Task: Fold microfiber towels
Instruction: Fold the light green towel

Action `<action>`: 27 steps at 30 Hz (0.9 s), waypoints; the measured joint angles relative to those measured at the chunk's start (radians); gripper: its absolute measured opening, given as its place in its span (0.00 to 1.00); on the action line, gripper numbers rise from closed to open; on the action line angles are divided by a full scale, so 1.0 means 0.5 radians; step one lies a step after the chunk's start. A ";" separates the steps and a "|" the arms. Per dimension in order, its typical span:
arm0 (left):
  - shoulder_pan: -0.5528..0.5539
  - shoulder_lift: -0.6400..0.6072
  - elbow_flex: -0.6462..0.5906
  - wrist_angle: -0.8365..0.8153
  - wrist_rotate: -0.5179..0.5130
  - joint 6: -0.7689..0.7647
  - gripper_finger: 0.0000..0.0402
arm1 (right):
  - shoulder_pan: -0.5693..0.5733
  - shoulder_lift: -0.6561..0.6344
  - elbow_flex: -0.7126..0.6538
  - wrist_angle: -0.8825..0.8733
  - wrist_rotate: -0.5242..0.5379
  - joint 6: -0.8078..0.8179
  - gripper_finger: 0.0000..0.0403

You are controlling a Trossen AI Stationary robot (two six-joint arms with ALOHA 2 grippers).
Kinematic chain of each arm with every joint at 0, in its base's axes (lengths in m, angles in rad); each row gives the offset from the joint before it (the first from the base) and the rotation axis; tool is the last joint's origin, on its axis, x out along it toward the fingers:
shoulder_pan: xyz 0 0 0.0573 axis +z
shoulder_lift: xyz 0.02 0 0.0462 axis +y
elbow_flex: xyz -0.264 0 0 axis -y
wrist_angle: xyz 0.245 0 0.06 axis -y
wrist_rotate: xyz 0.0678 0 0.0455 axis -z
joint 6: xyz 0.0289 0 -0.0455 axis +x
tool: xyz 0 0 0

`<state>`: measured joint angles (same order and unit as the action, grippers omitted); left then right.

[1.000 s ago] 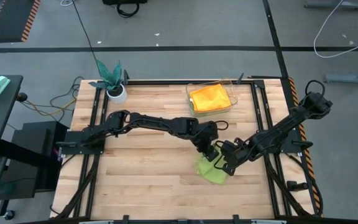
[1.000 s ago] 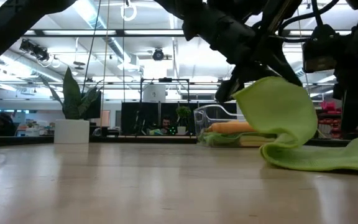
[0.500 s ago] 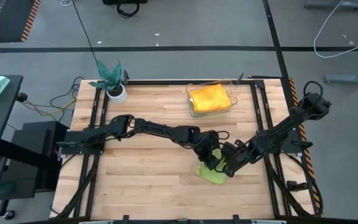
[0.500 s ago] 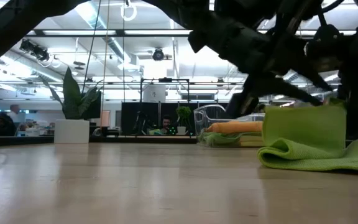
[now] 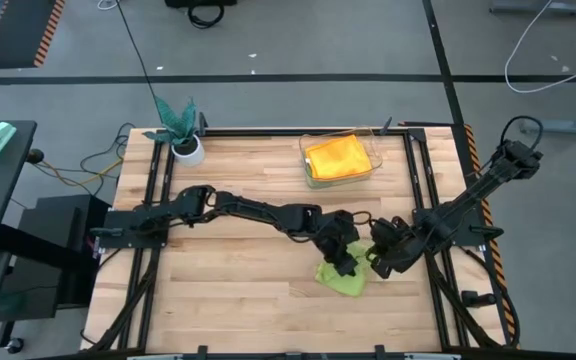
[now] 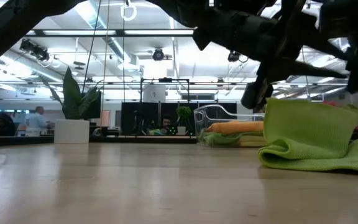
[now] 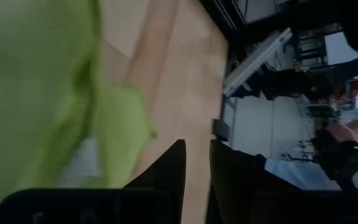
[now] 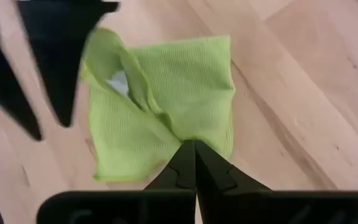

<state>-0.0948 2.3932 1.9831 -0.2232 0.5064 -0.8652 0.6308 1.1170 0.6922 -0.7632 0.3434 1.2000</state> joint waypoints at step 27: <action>0.050 -0.011 0.000 -0.596 -0.043 0.110 0.04 | -0.015 0.234 -0.220 0.251 -0.382 -0.012 0.00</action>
<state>-0.0699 2.3878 1.9831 -0.5212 0.4848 -0.8103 0.6231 1.2339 0.5824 -0.6376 0.1522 1.1941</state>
